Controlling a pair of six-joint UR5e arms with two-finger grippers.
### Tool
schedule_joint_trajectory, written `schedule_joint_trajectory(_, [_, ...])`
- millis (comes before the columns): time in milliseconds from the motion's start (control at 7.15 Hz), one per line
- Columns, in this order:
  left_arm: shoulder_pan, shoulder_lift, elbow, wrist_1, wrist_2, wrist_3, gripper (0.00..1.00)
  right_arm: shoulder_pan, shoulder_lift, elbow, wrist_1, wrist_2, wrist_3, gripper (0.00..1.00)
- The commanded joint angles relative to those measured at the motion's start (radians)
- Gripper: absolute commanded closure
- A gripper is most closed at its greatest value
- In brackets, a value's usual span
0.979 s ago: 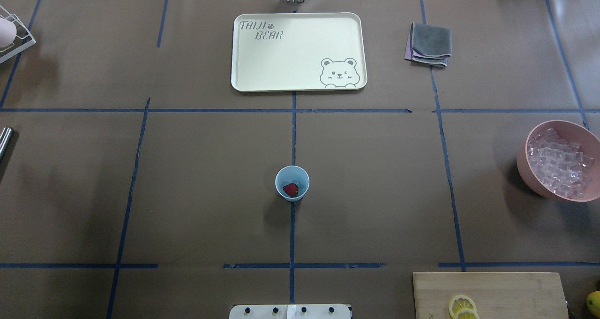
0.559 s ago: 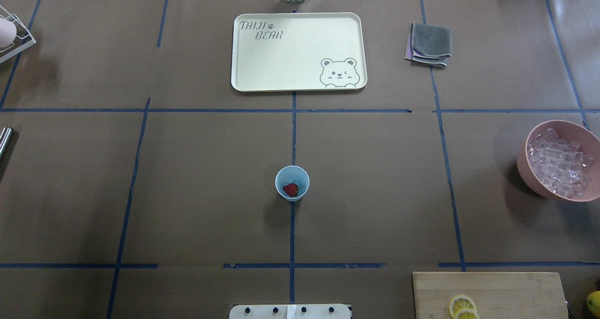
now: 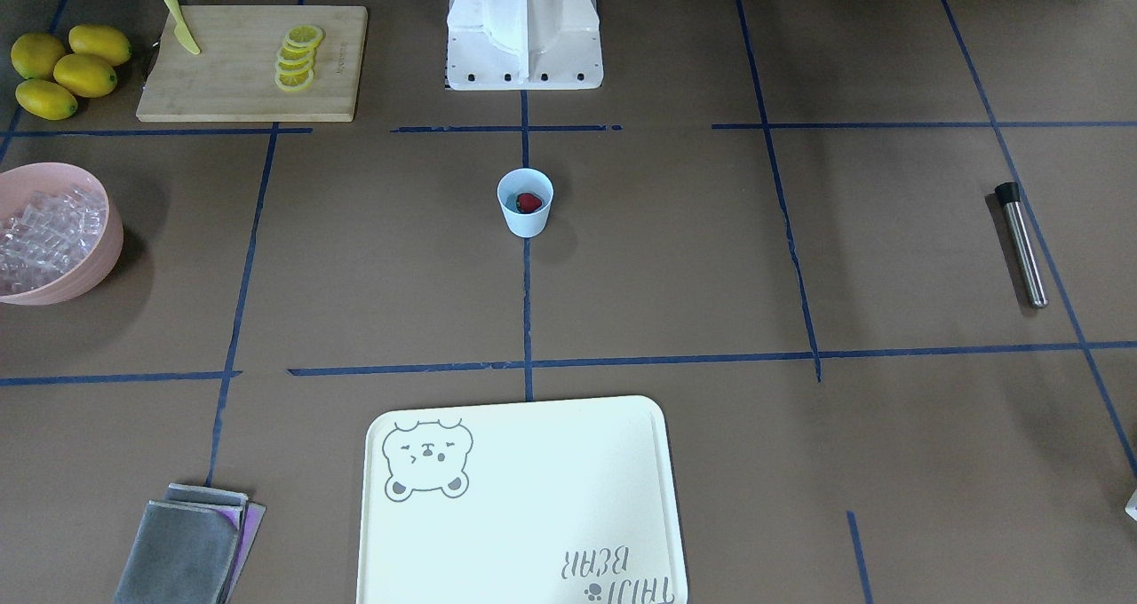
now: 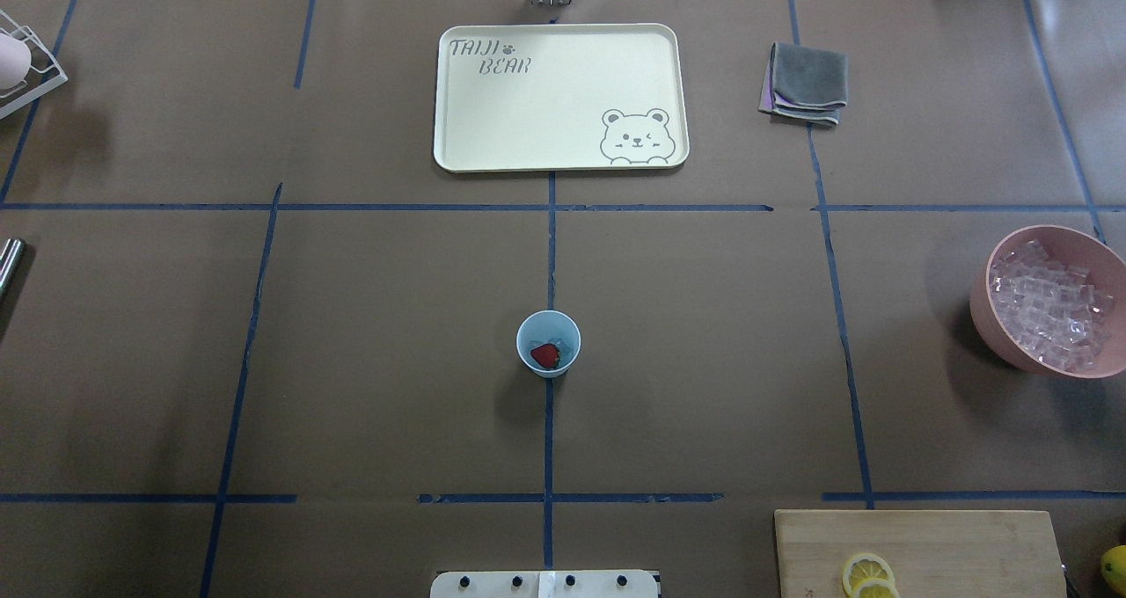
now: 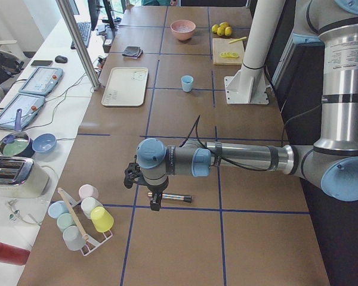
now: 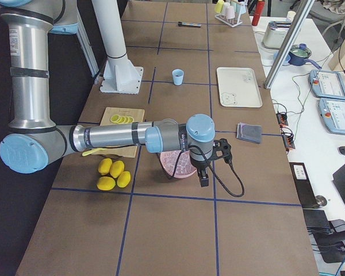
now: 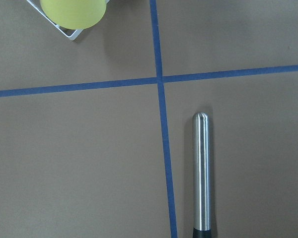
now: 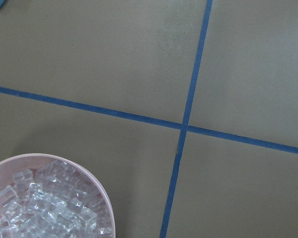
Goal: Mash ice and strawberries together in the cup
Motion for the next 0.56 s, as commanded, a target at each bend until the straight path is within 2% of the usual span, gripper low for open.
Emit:
schedule_joint_trajectory(0, [-0.006,0.015,0.012,0.003,0.002,-0.001,0.00,0.002,-0.002,0.000,0.002,-0.003,0.001,0.01])
schedule_joint_trajectory(280, [-0.004,0.012,0.030,-0.007,0.004,-0.004,0.00,0.011,-0.002,-0.002,-0.002,-0.003,0.002,0.01])
schedule_joint_trajectory(419, [-0.004,0.011,0.032,-0.009,0.004,-0.006,0.00,0.011,-0.005,-0.032,-0.004,0.002,0.002,0.01])
